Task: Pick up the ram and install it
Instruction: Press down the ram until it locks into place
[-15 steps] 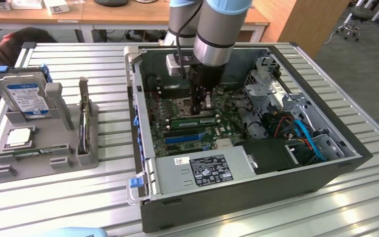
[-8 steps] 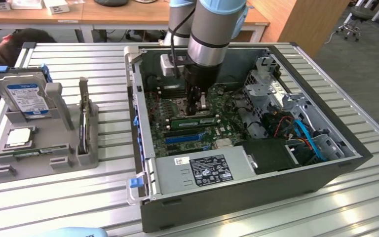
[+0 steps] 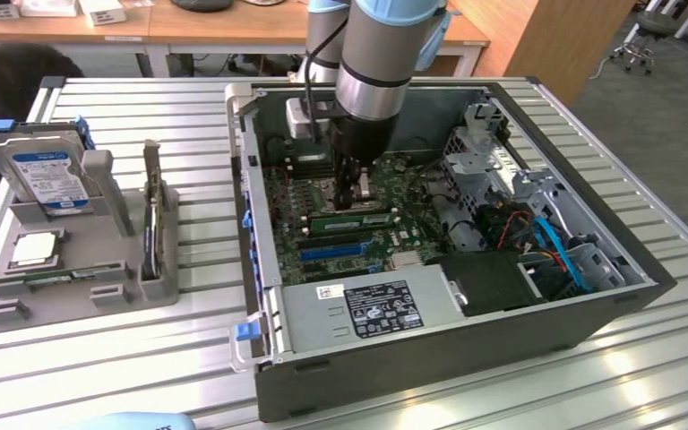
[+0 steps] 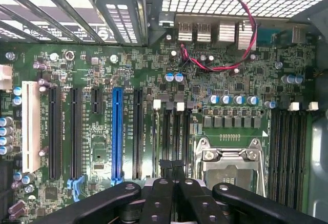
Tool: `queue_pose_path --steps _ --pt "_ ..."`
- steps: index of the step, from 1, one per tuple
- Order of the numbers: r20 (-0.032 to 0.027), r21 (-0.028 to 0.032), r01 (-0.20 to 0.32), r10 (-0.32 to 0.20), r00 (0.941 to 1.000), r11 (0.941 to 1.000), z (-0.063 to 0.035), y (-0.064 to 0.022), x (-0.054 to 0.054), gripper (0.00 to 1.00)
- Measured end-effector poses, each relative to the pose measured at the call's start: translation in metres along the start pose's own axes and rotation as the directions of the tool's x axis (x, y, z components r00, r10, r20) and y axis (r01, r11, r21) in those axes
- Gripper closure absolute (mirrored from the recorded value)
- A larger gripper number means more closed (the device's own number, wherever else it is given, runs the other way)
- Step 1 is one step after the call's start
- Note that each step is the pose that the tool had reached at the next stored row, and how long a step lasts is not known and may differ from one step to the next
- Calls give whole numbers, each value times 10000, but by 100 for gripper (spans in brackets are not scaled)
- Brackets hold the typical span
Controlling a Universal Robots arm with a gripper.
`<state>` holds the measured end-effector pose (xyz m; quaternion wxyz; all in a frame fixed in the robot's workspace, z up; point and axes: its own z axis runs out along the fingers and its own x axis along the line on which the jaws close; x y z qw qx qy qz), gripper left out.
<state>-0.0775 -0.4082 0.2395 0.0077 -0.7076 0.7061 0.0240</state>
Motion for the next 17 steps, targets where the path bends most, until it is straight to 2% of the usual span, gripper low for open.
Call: queue_pose_path --steps 12,17 --pt "1 1 -1 1 10000 10000 -1 9 47 90" --pt "31 1 3 -3 10000 10000 -2 19 62 90"
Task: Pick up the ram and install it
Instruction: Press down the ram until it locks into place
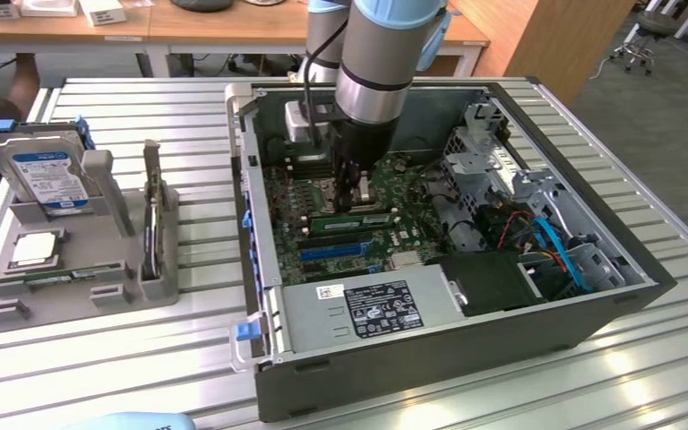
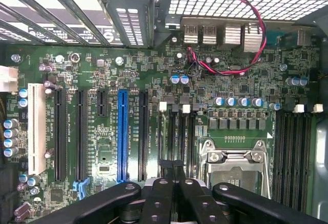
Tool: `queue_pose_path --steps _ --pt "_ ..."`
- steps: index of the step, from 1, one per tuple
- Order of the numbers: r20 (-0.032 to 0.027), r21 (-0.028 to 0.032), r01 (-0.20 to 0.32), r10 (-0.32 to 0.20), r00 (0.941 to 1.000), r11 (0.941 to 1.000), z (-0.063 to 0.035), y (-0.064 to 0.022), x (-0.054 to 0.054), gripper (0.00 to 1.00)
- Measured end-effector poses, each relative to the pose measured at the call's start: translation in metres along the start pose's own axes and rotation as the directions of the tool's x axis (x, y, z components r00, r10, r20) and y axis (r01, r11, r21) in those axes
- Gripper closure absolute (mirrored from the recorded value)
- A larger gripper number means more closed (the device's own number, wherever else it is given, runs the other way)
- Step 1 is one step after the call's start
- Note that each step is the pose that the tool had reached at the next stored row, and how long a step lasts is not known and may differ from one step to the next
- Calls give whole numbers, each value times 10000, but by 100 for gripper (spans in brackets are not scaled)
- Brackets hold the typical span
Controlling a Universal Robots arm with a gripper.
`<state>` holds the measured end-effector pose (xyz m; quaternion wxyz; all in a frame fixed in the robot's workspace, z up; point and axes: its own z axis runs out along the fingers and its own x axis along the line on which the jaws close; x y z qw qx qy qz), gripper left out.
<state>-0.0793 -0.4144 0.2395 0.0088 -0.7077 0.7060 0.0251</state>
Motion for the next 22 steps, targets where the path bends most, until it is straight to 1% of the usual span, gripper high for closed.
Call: queue_pose_path --steps 16,22 --pt "0 0 -2 2 10000 10000 13 6 22 90" --pt "1 0 -2 2 10000 10000 67 4 24 90"
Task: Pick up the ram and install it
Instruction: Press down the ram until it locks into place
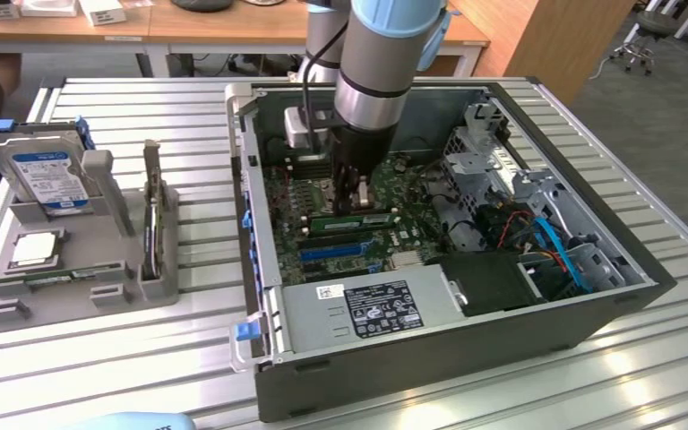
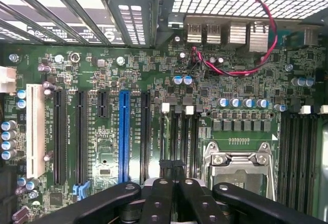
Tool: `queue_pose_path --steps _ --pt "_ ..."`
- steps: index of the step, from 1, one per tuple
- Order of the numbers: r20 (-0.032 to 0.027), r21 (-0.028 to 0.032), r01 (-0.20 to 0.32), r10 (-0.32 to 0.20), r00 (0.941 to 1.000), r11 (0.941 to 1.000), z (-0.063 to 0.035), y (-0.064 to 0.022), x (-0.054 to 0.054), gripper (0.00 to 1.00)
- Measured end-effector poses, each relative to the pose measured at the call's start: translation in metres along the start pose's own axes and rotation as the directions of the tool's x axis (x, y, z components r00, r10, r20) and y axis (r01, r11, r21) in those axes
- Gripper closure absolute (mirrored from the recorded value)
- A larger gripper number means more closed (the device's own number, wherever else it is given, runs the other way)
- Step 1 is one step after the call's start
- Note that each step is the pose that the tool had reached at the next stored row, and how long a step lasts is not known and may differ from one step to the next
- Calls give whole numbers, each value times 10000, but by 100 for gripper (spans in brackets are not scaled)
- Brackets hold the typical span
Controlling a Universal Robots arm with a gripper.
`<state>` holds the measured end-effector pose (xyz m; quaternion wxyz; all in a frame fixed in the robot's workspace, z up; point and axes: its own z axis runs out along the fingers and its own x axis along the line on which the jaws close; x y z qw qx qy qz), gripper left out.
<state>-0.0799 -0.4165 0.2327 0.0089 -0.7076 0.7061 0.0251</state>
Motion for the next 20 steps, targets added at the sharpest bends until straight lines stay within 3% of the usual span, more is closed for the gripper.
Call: queue_pose_path --steps 20 --pt "-2 -2 0 0 10000 10000 53 -1 3 90"
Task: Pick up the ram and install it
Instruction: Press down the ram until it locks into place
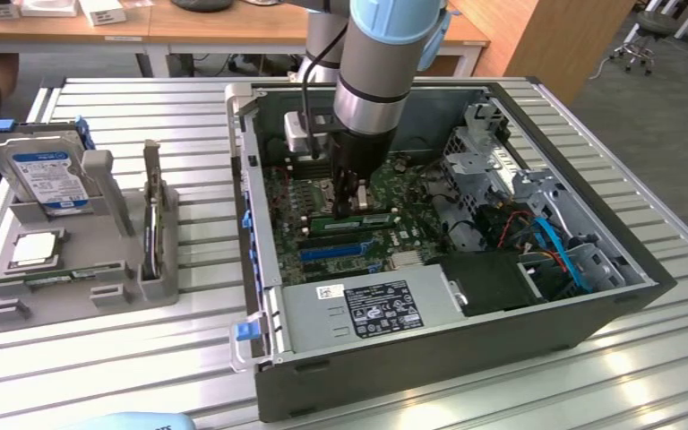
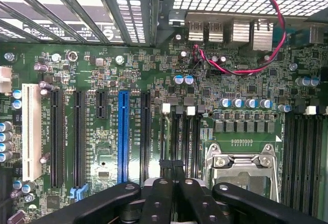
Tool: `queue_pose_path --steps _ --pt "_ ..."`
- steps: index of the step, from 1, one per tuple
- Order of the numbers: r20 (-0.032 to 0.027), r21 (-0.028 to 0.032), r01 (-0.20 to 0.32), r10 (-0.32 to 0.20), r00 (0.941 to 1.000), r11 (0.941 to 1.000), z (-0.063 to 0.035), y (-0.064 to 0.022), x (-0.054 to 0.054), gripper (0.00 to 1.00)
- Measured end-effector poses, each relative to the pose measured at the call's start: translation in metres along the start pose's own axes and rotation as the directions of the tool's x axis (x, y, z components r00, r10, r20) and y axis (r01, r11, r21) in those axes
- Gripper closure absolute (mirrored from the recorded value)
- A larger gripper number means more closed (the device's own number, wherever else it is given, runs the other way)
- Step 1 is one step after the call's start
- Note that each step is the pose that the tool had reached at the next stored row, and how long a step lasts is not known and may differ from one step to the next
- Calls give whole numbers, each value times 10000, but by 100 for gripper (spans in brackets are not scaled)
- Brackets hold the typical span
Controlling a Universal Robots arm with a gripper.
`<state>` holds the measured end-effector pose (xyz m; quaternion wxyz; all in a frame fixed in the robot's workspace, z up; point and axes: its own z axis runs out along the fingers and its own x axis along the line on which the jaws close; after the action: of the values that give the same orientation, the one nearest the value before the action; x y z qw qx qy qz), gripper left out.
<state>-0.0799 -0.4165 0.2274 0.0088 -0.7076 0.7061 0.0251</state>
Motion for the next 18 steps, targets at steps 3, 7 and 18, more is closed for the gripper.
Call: queue_pose_path --steps 3,7,18 --pt "5 3 -1 1 10000 10000 5 0 0 90" --pt "0 1 0 0 10000 10000 10 0 0 90" --pt "1 0 0 0 10000 10000 25 -1 1 90"
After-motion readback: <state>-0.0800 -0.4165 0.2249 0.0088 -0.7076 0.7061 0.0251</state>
